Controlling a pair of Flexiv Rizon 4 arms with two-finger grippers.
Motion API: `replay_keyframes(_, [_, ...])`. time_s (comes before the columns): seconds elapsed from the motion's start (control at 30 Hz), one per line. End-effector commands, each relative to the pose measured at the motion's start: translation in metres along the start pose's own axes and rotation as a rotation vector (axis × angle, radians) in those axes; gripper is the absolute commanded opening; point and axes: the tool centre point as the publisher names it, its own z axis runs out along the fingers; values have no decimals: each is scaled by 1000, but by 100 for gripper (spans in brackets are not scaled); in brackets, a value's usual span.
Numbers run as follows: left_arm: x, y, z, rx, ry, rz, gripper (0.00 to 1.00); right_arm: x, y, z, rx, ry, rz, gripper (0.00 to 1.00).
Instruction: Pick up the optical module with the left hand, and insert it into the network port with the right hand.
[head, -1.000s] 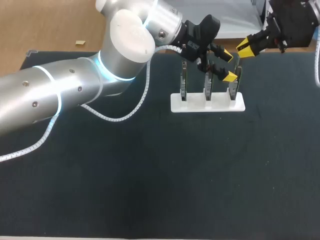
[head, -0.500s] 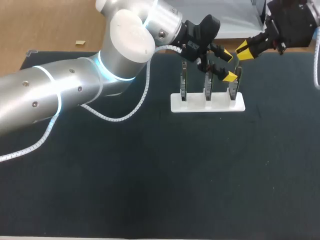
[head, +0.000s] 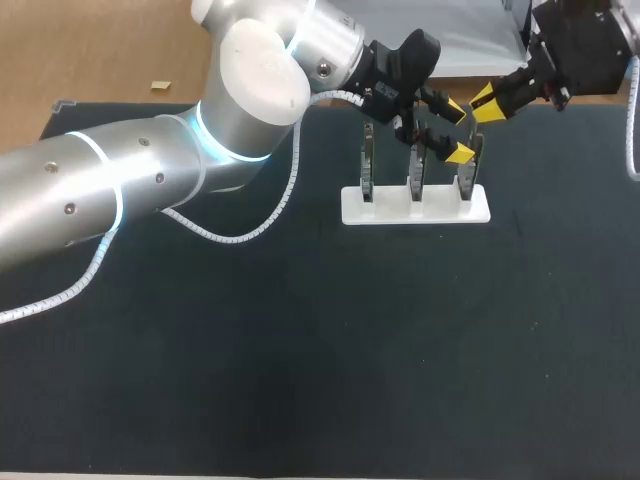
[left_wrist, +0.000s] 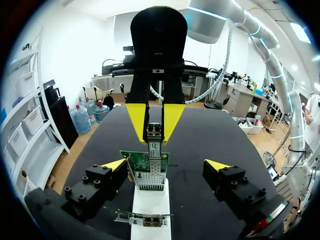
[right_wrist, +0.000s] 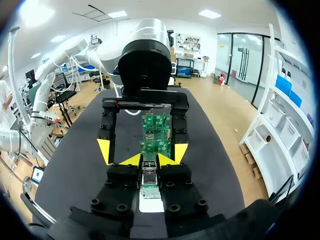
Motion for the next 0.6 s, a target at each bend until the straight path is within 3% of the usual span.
replay_keyframes(0.03, [0,0,0,0,3,-1,100,-1,-1,-1,-6,-3,5,100])
replay_keyframes(0.33, [0,0,0,0,3,-1,100,-7,1,-14,-14,-64,19,100])
replay_keyframes(0.43, [0,0,0,0,3,-1,100,-9,2,-21,-54,-85,3,100])
replay_keyframes(0.6, [0,0,0,0,3,-1,100,-9,5,-25,-77,-72,-13,100])
